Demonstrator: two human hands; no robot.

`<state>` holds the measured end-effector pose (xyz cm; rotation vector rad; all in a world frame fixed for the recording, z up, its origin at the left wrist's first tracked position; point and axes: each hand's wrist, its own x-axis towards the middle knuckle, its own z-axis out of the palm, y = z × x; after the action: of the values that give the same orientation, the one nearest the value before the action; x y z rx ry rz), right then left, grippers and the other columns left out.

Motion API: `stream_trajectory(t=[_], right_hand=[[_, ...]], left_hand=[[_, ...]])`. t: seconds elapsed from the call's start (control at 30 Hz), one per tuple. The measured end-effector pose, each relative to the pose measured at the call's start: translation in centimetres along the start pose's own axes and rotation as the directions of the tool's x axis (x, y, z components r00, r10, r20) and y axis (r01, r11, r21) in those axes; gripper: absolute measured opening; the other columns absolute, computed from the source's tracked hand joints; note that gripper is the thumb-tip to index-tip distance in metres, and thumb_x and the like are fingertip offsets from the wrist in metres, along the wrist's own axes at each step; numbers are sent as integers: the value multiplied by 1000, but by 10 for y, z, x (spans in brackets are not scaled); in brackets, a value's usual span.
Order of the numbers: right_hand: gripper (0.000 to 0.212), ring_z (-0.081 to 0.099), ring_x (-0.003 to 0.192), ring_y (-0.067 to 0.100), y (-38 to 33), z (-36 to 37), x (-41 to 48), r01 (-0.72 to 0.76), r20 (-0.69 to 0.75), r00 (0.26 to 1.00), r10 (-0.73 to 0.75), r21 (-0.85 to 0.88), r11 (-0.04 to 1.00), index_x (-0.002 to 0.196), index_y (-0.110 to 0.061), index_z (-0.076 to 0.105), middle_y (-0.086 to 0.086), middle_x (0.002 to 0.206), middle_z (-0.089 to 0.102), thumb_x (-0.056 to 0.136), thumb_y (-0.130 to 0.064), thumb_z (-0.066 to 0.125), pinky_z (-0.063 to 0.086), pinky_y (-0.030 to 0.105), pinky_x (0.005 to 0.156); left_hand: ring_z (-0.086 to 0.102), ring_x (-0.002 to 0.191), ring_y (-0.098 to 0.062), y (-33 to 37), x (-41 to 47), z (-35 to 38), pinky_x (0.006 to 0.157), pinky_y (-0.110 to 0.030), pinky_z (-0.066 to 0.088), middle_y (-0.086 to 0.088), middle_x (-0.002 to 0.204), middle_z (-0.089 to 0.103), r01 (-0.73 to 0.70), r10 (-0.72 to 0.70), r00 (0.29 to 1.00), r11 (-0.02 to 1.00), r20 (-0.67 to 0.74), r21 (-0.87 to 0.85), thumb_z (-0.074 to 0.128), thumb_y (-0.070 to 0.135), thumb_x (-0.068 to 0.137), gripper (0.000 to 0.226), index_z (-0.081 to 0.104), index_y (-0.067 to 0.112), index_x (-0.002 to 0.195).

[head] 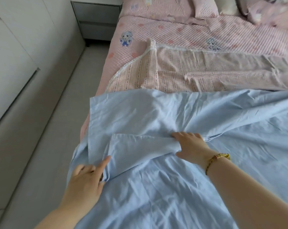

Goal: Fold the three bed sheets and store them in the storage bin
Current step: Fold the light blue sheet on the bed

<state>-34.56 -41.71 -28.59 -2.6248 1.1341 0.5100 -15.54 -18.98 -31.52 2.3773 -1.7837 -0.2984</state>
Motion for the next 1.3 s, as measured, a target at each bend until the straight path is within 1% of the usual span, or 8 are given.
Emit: stream_trajectory(t=[0.13, 0.33, 0.53, 0.67, 0.87, 1.03, 1.17, 1.3], right_hand=[[26, 59, 94, 23, -3, 8, -13, 52, -404, 912, -67, -49, 997, 94, -18, 67, 1, 93, 61, 77, -6, 52, 41, 28, 81], [20, 60, 50, 22, 3, 19, -50, 207, -687, 716, -126, 36, 978, 65, -16, 74, 1, 61, 60, 60, -8, 56, 43, 21, 43], [30, 57, 47, 19, -5, 13, -81, 317, -651, 732, -199, 67, 946, 61, -20, 70, -3, 56, 58, 62, -18, 41, 41, 17, 44], [27, 48, 55, 10, -10, 12, -101, 370, -633, 743, -220, 114, 922, 63, -21, 70, -5, 57, 56, 63, -21, 43, 33, 19, 50], [26, 41, 60, 11, -15, 7, -115, 387, -615, 749, -247, 104, 916, 61, -23, 68, -7, 57, 54, 64, -20, 43, 23, 13, 46], [22, 45, 63, 9, -9, 10, -117, 422, -609, 749, -260, 136, 897, 65, -25, 69, -10, 58, 56, 64, -22, 47, 24, 12, 45], [35, 65, 73, 7, -5, 12, -120, 238, -436, 874, -213, 1, 971, 96, -23, 67, -10, 80, 67, 61, -21, 72, 46, 17, 64], [33, 48, 116, 18, 27, 27, -127, -66, -127, 990, 59, -53, 996, 123, -24, 51, -4, 119, 57, 91, -17, 45, 26, 26, 94]], left_hand=[[43, 117, -7, 22, 9, -8, 109, -27, 10, 15, 85, 43, 244, -241, 959, 970, 151, 1, 47, 54, 85, 89, -11, 23, 145], [31, 136, -28, 51, 24, -26, 112, -42, 13, -6, 149, 30, 272, -277, 958, 960, -72, -71, 68, 46, 74, 102, 2, 21, 147], [46, 107, -19, 91, 45, -22, 98, -42, 23, -6, 101, 70, -336, 338, 888, 940, -311, 59, 76, 34, 45, 80, 49, 15, 118], [59, 57, -17, 108, 46, -25, 85, -28, 41, 7, 47, 52, -456, 444, 860, 890, -251, 12, 65, 26, 44, 22, 65, 23, 66], [46, 94, -12, 120, 40, -38, 99, -37, 24, 1, 95, 61, -527, 500, 813, 850, -299, -11, 82, 27, 47, 63, 52, 16, 102], [53, 44, -14, 130, 32, -50, 48, -16, 42, 7, 40, 49, -498, 477, 861, 861, -177, -100, 48, 32, 62, 17, 62, 24, 57], [60, 90, -20, 128, 16, -53, 68, -25, 37, -2, 93, 66, -290, 273, 924, 957, 266, 24, 49, 29, 89, 20, 62, 21, 102], [55, 105, -24, 118, 9, -53, 75, -27, 38, -8, 111, 61, -113, 51, 837, 990, 544, 80, 45, 31, 92, 25, 58, 17, 108]])
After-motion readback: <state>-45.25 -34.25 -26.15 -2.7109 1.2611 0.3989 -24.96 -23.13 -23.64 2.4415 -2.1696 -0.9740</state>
